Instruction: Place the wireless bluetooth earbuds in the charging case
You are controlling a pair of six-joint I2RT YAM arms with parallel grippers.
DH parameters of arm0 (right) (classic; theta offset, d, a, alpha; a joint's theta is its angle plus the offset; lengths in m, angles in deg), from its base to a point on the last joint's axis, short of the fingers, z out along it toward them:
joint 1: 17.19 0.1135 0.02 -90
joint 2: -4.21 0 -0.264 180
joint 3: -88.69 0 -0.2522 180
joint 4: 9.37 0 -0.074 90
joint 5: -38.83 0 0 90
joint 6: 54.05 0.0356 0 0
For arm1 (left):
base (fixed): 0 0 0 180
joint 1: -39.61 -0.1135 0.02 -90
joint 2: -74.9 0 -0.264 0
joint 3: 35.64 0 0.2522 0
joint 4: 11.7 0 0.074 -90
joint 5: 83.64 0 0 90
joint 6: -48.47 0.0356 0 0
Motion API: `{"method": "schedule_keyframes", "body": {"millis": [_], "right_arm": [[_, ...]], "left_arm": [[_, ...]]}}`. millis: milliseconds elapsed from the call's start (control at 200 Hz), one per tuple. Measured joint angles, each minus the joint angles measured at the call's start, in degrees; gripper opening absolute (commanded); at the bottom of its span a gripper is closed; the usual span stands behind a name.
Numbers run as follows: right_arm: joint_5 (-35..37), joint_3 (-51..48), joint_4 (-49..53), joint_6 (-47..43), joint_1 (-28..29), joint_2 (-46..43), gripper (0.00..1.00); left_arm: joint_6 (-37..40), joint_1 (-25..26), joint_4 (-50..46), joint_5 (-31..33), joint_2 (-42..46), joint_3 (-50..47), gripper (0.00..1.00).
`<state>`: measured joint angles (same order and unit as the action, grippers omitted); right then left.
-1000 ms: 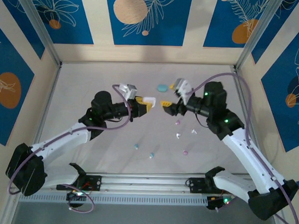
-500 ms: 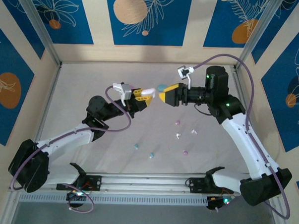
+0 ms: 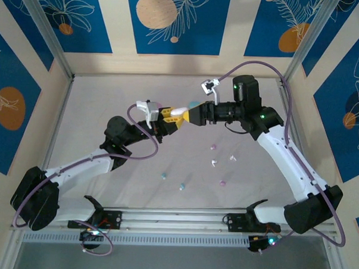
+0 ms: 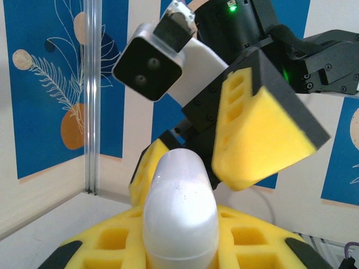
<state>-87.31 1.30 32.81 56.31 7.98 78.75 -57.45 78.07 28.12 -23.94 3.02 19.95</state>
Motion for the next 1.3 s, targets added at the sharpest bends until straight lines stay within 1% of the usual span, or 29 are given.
{"method": "schedule_keyframes", "body": {"millis": [225, 475, 600, 700, 870, 1125, 1301], "right_arm": [[3.06, 0.92, 0.11, -0.15, -0.17, 0.52, 0.68], [4.87, 1.36, -1.51, 1.81, -2.12, 1.55, 0.68], [5.01, 1.40, -1.64, 2.21, -2.67, 2.23, 0.70], [3.08, 1.40, -2.47, 2.12, -2.82, 2.10, 0.73], [-0.94, 1.01, -2.47, -1.07, -2.80, 0.83, 0.75], [-0.72, 1.01, 2.82, -6.47, -2.62, 0.37, 0.75], [0.17, 1.03, 4.44, -8.13, -2.16, 0.85, 0.74]], "left_arm": [[-0.04, 0.04, -0.59, -0.33, -1.07, 0.00, 0.03], [-0.02, 0.15, -1.38, -1.20, -1.09, 0.00, 0.05], [-0.02, 0.26, -1.36, -1.22, -1.09, 0.02, 0.06], [0.00, 0.31, -1.36, -1.18, -1.09, 0.02, 0.06], [0.00, 0.35, -1.31, -1.18, -1.11, 0.02, 0.06], [-0.02, 0.35, -1.33, -1.18, -1.40, 0.13, 0.06], [-0.02, 0.35, -1.57, -1.18, -1.49, 0.44, 0.06]]}}
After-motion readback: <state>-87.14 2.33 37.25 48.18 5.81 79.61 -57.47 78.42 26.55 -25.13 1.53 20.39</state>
